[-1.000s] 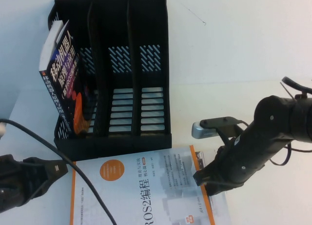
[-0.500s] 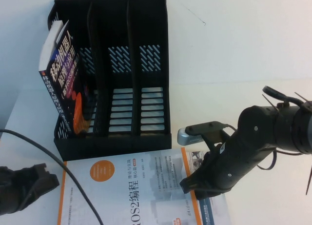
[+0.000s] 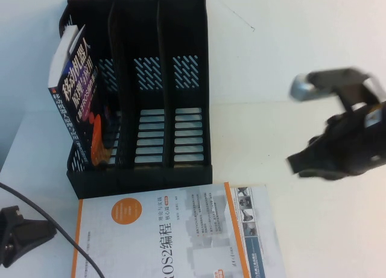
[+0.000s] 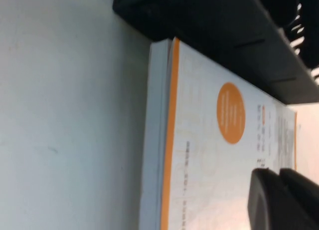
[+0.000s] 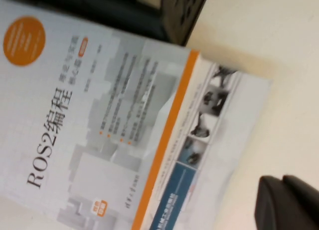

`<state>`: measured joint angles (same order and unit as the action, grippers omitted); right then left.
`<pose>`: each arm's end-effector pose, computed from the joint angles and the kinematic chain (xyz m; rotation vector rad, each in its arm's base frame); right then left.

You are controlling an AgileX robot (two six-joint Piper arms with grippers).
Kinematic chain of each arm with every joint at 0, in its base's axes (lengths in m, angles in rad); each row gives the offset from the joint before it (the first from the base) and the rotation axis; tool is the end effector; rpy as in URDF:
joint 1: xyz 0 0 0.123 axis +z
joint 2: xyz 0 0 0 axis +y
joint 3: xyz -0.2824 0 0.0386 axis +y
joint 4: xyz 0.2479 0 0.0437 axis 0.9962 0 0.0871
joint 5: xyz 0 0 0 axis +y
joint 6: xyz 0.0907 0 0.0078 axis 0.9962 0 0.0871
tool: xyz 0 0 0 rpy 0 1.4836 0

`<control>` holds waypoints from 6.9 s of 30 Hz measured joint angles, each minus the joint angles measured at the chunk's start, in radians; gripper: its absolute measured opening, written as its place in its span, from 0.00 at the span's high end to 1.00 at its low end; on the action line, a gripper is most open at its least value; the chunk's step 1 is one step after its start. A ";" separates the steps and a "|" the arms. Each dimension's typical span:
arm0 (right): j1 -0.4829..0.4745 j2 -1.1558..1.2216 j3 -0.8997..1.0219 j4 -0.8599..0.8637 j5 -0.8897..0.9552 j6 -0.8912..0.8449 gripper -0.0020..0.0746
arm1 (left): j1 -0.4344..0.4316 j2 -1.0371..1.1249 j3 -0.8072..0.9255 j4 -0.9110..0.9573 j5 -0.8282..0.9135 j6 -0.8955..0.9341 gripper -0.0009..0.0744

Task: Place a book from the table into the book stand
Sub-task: Pick up the book with your left arm, then place the book on the book shelf

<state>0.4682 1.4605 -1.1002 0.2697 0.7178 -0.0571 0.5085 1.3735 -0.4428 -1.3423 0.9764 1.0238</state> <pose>0.2650 0.1519 0.2873 -0.4816 2.5420 0.4595 0.1988 0.0267 0.1854 -0.5380 2.3247 -1.0993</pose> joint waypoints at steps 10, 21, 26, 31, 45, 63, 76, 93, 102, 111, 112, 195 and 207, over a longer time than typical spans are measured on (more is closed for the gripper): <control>-0.100 -0.266 0.046 -0.018 0.065 -0.023 0.97 | -0.084 0.134 -0.002 -0.010 -0.042 0.019 0.29; -0.101 -0.405 0.164 0.025 0.067 -0.025 0.97 | -0.097 0.419 -0.020 -0.168 0.003 0.128 0.25; -0.101 -0.410 0.179 0.064 0.027 -0.025 0.97 | -0.097 0.532 -0.052 -0.193 0.093 0.135 0.27; -0.101 -0.415 0.179 0.110 -0.025 -0.026 0.97 | -0.124 0.578 -0.069 -0.215 0.135 0.135 0.39; -0.101 -0.415 0.179 0.108 -0.028 -0.033 0.97 | -0.214 0.575 -0.071 -0.226 0.105 0.163 0.84; -0.101 -0.415 0.179 0.077 -0.028 -0.033 0.97 | -0.217 0.030 -0.063 0.015 0.034 -0.091 0.84; -0.101 -0.415 0.179 0.054 -0.032 -0.033 0.97 | -0.217 -0.448 -0.375 0.317 0.156 -0.456 0.84; -0.101 -0.415 0.179 0.024 -0.025 -0.033 0.97 | -0.217 -0.244 -0.896 0.423 0.122 -0.632 0.84; -0.101 -0.415 0.179 0.019 -0.011 -0.033 0.97 | -0.226 -0.088 -0.981 0.421 0.104 -0.633 0.84; -0.101 -0.415 0.179 0.005 0.006 -0.033 0.97 | -0.378 0.009 -0.986 0.439 -0.038 -0.629 0.85; -0.101 -0.415 0.179 0.005 0.009 -0.033 0.97 | -0.400 0.017 -0.986 0.449 -0.061 -0.629 0.85; -0.101 -0.415 0.179 -0.025 0.032 -0.023 0.97 | -0.532 0.301 -1.217 0.634 -0.222 -0.803 0.85; -0.101 -0.344 0.179 -0.025 0.028 -0.011 0.97 | -0.688 0.283 -1.219 1.019 -0.305 -1.055 0.85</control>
<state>0.3672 1.1161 -0.9207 0.2448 0.7458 -0.0685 -0.1795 1.6560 -1.6617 -0.3230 0.6718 -0.0311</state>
